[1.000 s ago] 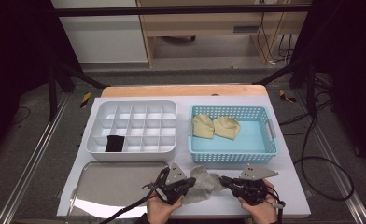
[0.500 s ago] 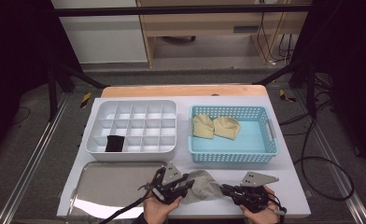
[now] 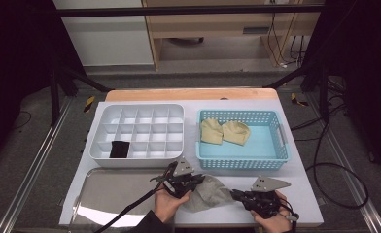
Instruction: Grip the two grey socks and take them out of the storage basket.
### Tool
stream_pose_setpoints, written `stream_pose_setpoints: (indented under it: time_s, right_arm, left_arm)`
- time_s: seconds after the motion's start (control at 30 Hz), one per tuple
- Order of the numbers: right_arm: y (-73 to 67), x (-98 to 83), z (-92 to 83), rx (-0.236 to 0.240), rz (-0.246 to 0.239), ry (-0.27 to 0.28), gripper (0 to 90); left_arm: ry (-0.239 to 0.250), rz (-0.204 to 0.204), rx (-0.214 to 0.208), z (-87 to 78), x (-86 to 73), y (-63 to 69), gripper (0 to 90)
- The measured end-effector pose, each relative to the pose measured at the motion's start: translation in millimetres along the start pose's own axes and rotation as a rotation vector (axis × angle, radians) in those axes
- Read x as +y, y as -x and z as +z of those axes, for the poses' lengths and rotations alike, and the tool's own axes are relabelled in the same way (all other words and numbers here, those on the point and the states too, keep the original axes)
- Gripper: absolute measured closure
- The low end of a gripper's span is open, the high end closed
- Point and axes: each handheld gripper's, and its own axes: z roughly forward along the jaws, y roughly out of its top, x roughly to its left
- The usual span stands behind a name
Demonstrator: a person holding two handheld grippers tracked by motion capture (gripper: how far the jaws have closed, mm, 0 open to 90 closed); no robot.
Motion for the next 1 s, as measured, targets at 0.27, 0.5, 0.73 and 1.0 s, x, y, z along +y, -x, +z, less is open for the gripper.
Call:
stream_pose_setpoints:
  time_s: [0.27,0.5,0.73,1.0]
  right_arm:
    - [6.6,11.5,-9.1,-0.069,-0.017,0.052,86.1]
    - [0.7,-6.0,-5.7,-0.028,-0.002,0.001,79.9]
    - [-0.1,5.6,-21.7,-0.019,0.044,0.098,72.3]
    - [-4.3,8.4,-5.2,-0.031,0.06,0.046,67.8]
  left_arm:
    - [0.02,-0.028,0.057,-22.9,-7.8,16.4,87.5]
    - [-0.044,-0.041,0.064,-15.5,-32.9,24.6,87.0]
    - [-0.058,-0.022,0.073,-22.5,-44.4,30.6,86.3]
    - [-0.07,-0.025,0.065,-18.3,-54.1,33.7,86.3]
